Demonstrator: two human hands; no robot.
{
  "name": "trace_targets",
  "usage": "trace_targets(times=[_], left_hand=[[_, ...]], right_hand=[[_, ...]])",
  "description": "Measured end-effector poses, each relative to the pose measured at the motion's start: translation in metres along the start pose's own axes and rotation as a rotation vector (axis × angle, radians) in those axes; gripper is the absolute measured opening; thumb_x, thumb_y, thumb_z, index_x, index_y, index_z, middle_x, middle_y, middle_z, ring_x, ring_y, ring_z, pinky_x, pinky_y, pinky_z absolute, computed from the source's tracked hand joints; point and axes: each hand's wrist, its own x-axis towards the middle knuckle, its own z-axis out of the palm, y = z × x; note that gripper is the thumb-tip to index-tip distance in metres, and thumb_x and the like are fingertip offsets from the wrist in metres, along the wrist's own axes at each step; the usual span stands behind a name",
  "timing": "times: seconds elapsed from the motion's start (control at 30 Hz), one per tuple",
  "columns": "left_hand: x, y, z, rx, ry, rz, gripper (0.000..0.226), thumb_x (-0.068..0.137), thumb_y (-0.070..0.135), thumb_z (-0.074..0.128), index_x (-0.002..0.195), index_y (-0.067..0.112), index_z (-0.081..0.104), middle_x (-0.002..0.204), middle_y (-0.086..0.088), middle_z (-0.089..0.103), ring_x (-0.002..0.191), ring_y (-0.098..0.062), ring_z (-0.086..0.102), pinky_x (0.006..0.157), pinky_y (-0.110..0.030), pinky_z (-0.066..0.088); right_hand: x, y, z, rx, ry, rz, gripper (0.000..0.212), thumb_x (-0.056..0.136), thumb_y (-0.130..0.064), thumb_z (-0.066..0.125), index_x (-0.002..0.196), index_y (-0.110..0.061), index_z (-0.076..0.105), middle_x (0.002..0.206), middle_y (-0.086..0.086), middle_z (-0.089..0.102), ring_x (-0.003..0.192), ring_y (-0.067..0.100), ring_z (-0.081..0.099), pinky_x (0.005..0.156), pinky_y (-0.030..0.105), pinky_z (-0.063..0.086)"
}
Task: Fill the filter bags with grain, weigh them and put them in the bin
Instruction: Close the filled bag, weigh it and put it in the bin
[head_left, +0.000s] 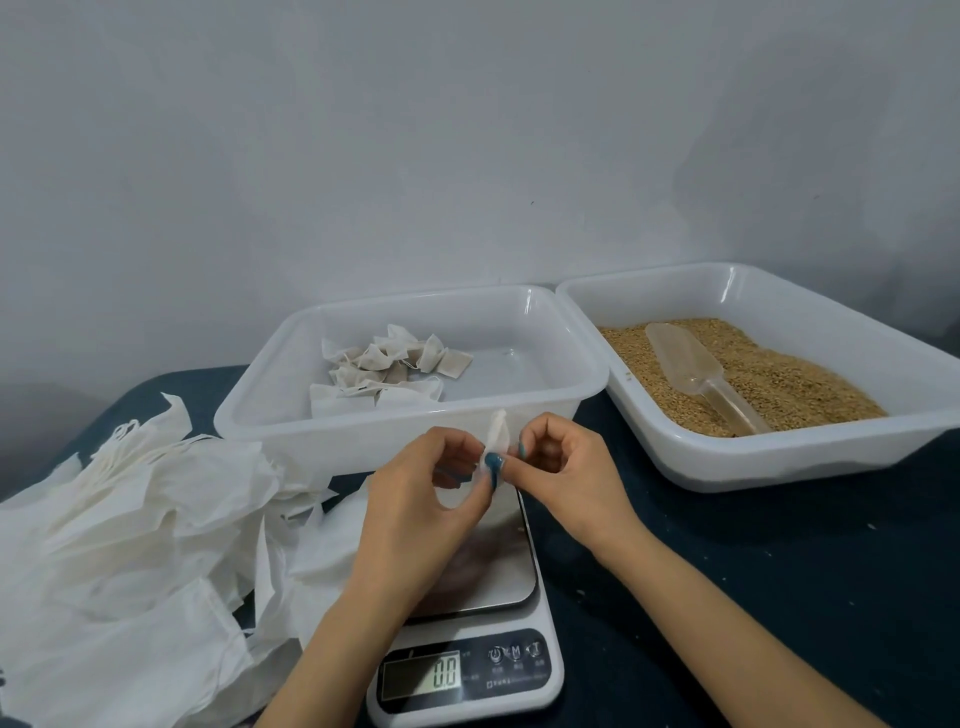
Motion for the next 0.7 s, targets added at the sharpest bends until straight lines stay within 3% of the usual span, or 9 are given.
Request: trace_targets(times=[0.27, 0.47, 0.6, 0.7], left_hand=[[-0.0014, 0.0016, 0.0006, -0.005, 0.010, -0.007, 0.020, 0.081, 0.016, 0.076, 0.091, 0.028, 0.063, 0.081, 0.019, 0.069, 0.078, -0.001, 0.067, 0.070, -0.014, 0.052], [-0.0011, 0.0035, -0.0023, 0.041, 0.133, -0.033, 0.025, 0.078, 0.011, 0.071, 0.085, 0.029, 0.055, 0.071, 0.014, 0.063, 0.074, -0.003, 0.064, 0.061, -0.006, 0.044], [-0.0033, 0.0054, 0.0003, 0.158, 0.051, 0.098, 0.026, 0.080, 0.014, 0.070, 0.091, 0.028, 0.051, 0.078, 0.016, 0.057, 0.077, -0.005, 0.059, 0.063, -0.013, 0.045], [-0.0041, 0.0068, 0.0002, 0.266, 0.016, 0.204, 0.041, 0.076, 0.032, 0.064, 0.114, 0.032, 0.049, 0.101, 0.018, 0.046, 0.088, 0.001, 0.054, 0.070, -0.012, 0.043]], right_hand=[[-0.0020, 0.0016, 0.0024, -0.129, 0.015, -0.084, 0.028, 0.079, -0.014, 0.081, 0.069, -0.021, 0.057, 0.066, -0.008, 0.061, 0.064, 0.002, 0.059, 0.064, 0.017, 0.049], [-0.0054, 0.0025, 0.0021, -0.346, 0.070, -0.235, 0.034, 0.080, -0.014, 0.076, 0.068, -0.032, 0.049, 0.066, -0.014, 0.058, 0.059, 0.003, 0.054, 0.057, 0.008, 0.041], [-0.0067, 0.0028, 0.0017, -0.456, 0.087, -0.268, 0.031, 0.079, -0.015, 0.069, 0.070, -0.034, 0.046, 0.069, -0.014, 0.055, 0.062, 0.007, 0.055, 0.057, 0.011, 0.042], [-0.0049, 0.0001, -0.0007, -0.385, 0.039, -0.257, 0.030, 0.084, -0.013, 0.070, 0.074, -0.032, 0.048, 0.072, -0.013, 0.056, 0.065, 0.007, 0.056, 0.061, 0.012, 0.044]])
